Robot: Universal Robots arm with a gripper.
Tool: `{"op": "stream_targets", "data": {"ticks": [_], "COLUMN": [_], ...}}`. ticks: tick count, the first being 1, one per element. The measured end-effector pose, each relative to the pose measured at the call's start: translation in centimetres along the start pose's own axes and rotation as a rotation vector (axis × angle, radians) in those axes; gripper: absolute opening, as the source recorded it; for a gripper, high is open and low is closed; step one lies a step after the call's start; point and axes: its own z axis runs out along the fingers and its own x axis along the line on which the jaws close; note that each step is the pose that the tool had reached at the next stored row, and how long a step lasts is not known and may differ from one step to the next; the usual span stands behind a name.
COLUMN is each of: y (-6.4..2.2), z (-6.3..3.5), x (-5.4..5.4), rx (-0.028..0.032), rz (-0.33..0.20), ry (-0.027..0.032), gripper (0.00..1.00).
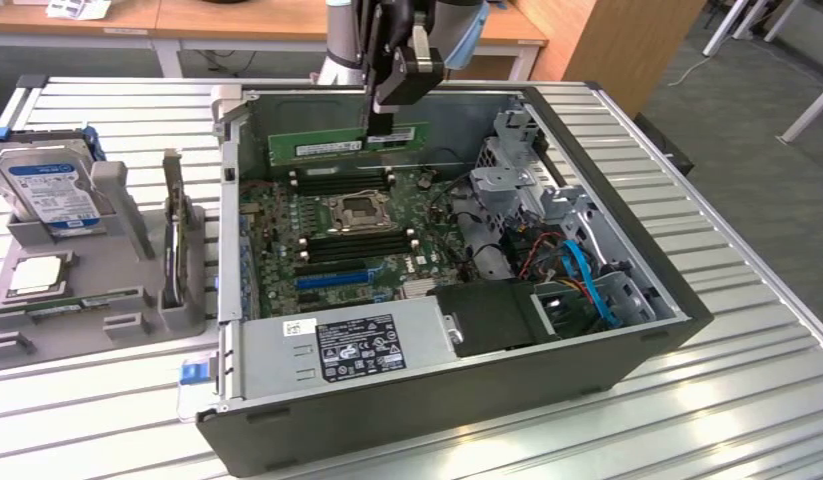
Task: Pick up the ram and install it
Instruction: 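Pick up the ram and move it above insertion slot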
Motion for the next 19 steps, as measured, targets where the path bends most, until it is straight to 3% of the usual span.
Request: {"op": "stream_targets", "data": {"ticks": [9, 19], "y": [-0.05, -0.08], "z": [0.08, 0.28], "x": [0.01, -0.03], "rx": [0.0006, 0.0008], "rz": [0.037, 0.044], "ry": [-0.0016, -0.0024], "gripper": [0.11, 0.11]}}
